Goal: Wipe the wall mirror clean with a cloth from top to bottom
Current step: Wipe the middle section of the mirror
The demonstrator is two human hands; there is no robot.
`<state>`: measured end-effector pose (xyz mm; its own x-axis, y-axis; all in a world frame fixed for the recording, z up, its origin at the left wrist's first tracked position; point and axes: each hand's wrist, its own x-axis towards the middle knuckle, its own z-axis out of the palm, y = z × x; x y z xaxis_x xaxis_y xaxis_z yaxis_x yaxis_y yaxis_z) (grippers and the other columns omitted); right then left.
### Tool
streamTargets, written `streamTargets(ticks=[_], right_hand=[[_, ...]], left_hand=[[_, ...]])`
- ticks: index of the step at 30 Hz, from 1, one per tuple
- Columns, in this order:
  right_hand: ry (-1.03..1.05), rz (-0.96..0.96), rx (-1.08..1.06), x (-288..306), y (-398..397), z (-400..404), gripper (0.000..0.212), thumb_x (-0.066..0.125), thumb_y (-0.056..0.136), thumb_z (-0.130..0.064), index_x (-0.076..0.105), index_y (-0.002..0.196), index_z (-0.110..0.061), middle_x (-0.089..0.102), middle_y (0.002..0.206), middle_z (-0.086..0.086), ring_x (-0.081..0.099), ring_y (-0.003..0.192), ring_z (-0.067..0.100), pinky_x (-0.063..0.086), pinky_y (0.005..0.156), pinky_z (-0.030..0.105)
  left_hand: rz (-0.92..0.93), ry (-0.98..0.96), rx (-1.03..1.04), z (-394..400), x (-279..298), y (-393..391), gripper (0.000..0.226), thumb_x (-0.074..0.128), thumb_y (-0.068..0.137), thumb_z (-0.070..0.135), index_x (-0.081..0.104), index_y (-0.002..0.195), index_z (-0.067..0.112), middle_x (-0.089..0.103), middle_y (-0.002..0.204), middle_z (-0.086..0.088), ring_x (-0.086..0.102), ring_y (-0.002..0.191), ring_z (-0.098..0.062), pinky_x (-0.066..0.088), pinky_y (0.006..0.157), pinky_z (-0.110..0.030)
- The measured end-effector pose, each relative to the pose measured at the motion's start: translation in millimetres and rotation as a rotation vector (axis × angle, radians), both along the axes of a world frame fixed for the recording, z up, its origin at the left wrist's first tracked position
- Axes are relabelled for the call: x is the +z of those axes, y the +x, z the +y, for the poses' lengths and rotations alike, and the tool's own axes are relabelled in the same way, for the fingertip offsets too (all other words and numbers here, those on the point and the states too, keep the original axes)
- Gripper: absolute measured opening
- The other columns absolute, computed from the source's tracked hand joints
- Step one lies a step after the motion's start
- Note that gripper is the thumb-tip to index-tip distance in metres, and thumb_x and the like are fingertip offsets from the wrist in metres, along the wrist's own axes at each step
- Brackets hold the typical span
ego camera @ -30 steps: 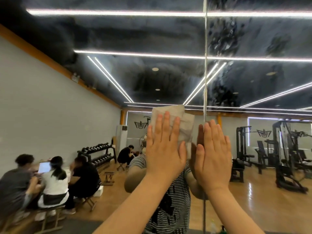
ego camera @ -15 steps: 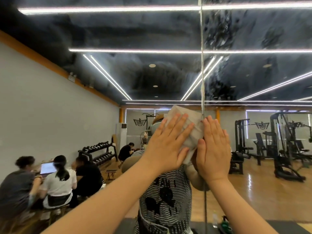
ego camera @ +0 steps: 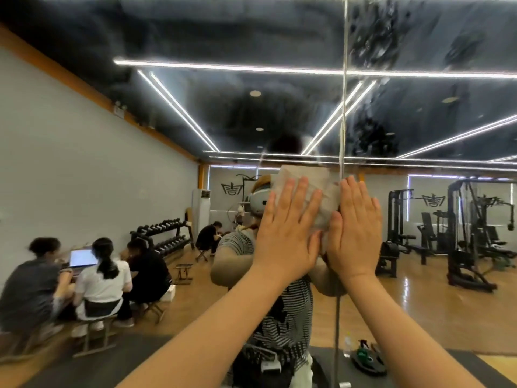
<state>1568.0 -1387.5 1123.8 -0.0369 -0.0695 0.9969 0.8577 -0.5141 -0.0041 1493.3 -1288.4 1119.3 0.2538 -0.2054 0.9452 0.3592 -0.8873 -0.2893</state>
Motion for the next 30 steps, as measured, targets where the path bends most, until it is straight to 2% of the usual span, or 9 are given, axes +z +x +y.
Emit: streamTargets(ticks=[4,8,15,18,20,22,25,27,30], right_hand=[[-0.028,0.030,0.023,-1.4,1.0,-0.8,0.054,0.022,0.102,-0.029,0.034,0.146,-0.001,0.036,0.151,0.017,0.030,0.141,0.030,0.012,0.116,0.037],[-0.043,0.064,0.008,-0.4,-2.8,-3.5,0.055,0.022,0.100,-0.030,0.038,0.144,-0.001,0.036,0.152,0.017,0.031,0.141,0.031,0.011,0.117,0.038],[-0.110,0.161,0.107,-2.5,-11.2,-10.8,0.058,0.021,0.097,-0.034,0.028,0.150,-0.010,0.025,0.157,0.008,0.015,0.145,0.017,0.006,0.120,0.040],[-0.116,0.095,0.134,-17.2,-23.9,-17.7,0.054,0.028,0.097,-0.026,0.030,0.149,-0.013,0.031,0.153,0.005,0.024,0.142,0.014,0.010,0.119,0.044],[-0.171,0.043,0.136,-39.0,-31.3,-18.6,0.052,0.031,0.095,-0.020,0.035,0.146,-0.011,0.039,0.149,0.006,0.031,0.140,0.017,0.011,0.119,0.041],[-0.245,0.093,0.127,-61.1,-34.0,-14.8,0.054,0.031,0.093,-0.020,0.034,0.147,-0.013,0.039,0.149,0.003,0.033,0.140,0.018,0.013,0.118,0.040],[-0.319,0.151,-0.002,-74.1,-35.2,-14.2,0.055,0.031,0.093,-0.025,0.029,0.147,-0.014,0.035,0.152,0.003,0.029,0.141,0.015,0.023,0.116,0.047],[-0.357,0.136,-0.098,-70.1,-40.4,-18.1,0.055,0.032,0.091,-0.026,0.040,0.143,-0.008,0.045,0.146,0.010,0.038,0.136,0.022,0.029,0.109,0.054],[-0.365,0.183,-0.179,-63.4,-54.0,-21.0,0.056,0.032,0.089,-0.028,0.056,0.133,-0.004,0.054,0.138,0.013,0.052,0.128,0.029,0.024,0.104,0.058]], left_hand=[[0.020,-0.071,0.029,-5.1,-16.2,-0.3,0.068,0.024,0.095,0.042,0.006,0.154,0.013,0.005,0.162,-0.014,0.002,0.149,-0.028,-0.005,0.120,-0.044],[0.010,-0.080,0.017,-6.7,-27.4,-1.1,0.068,0.026,0.094,0.041,0.009,0.153,0.012,0.009,0.161,-0.014,0.006,0.149,-0.029,0.001,0.120,-0.045],[0.011,-0.139,0.001,-10.0,-51.9,-2.1,0.077,0.026,0.094,0.041,-0.013,0.153,0.012,-0.003,0.162,-0.011,-0.002,0.149,-0.028,-0.007,0.120,-0.045],[0.010,-0.172,0.004,-11.8,-59.3,-3.1,0.076,0.026,0.094,0.042,-0.012,0.153,0.012,-0.014,0.161,-0.012,-0.003,0.149,-0.028,-0.009,0.120,-0.044],[0.027,-0.191,0.030,-13.7,-62.0,-3.7,0.074,0.023,0.096,0.043,-0.011,0.154,0.012,-0.017,0.161,-0.012,-0.005,0.149,-0.028,-0.010,0.120,-0.044],[0.058,-0.190,0.051,-15.1,-63.8,-6.0,0.072,0.022,0.097,0.044,-0.005,0.155,0.011,-0.009,0.162,-0.013,-0.004,0.150,-0.028,-0.006,0.120,-0.044],[0.142,-0.149,0.019,-11.8,-63.2,-17.0,0.072,0.027,0.094,0.043,0.006,0.154,0.009,0.004,0.162,-0.013,0.002,0.149,-0.028,0.001,0.120,-0.044],[0.203,-0.112,-0.037,-4.1,-62.4,-29.7,0.074,0.032,0.088,0.038,0.011,0.152,0.007,0.010,0.160,-0.017,0.005,0.149,-0.026,0.004,0.119,-0.042],[0.294,-0.047,-0.096,15.7,-74.0,-56.5,0.076,0.038,0.082,0.034,0.018,0.149,0.005,0.020,0.157,-0.016,0.013,0.146,-0.025,0.008,0.119,-0.040]])
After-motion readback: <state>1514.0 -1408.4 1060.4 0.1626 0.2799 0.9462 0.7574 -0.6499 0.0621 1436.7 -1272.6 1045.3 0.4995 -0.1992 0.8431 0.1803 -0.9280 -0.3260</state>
